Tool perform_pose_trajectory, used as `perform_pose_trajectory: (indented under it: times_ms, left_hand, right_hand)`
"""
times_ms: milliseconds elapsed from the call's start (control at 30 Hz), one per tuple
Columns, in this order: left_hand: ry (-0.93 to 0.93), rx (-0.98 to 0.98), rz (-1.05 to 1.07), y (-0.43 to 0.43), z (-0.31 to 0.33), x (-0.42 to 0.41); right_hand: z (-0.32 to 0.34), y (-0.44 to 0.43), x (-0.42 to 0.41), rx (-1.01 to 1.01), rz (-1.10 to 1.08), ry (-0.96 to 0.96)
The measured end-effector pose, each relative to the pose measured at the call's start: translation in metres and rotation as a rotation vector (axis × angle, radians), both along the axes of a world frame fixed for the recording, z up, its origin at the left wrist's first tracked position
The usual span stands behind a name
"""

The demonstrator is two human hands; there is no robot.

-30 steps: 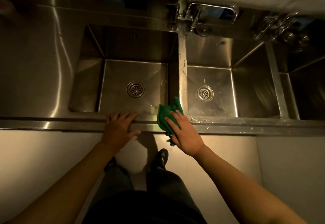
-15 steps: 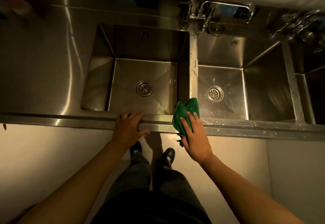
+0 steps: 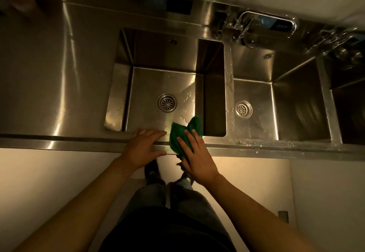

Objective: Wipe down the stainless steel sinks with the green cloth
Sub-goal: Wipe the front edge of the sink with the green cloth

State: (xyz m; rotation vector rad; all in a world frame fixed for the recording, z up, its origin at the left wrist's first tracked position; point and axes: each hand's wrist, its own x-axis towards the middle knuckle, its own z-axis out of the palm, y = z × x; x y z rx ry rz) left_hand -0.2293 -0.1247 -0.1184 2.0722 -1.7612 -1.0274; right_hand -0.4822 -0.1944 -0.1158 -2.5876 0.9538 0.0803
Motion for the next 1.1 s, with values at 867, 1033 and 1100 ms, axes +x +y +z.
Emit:
perform_pose_trajectory:
  times_ms: [867, 1033, 1100]
  left_hand:
    - [-0.080, 0.101, -0.140, -0.078, 0.000, -0.112]
    - [-0.145, 0.155, -0.150, -0.099, -0.006, -0.136]
    - [-0.184, 0.174, -0.165, -0.105, -0.010, -0.141]
  right_hand:
    - [0.006, -0.054, -0.101, -0.037, -0.349, 0.052]
    - [0.002, -0.088, -0.098, -0.027, -0.301, 0.010]
    - [0.001, -0.100, -0.097, -0.018, -0.286, -0.015]
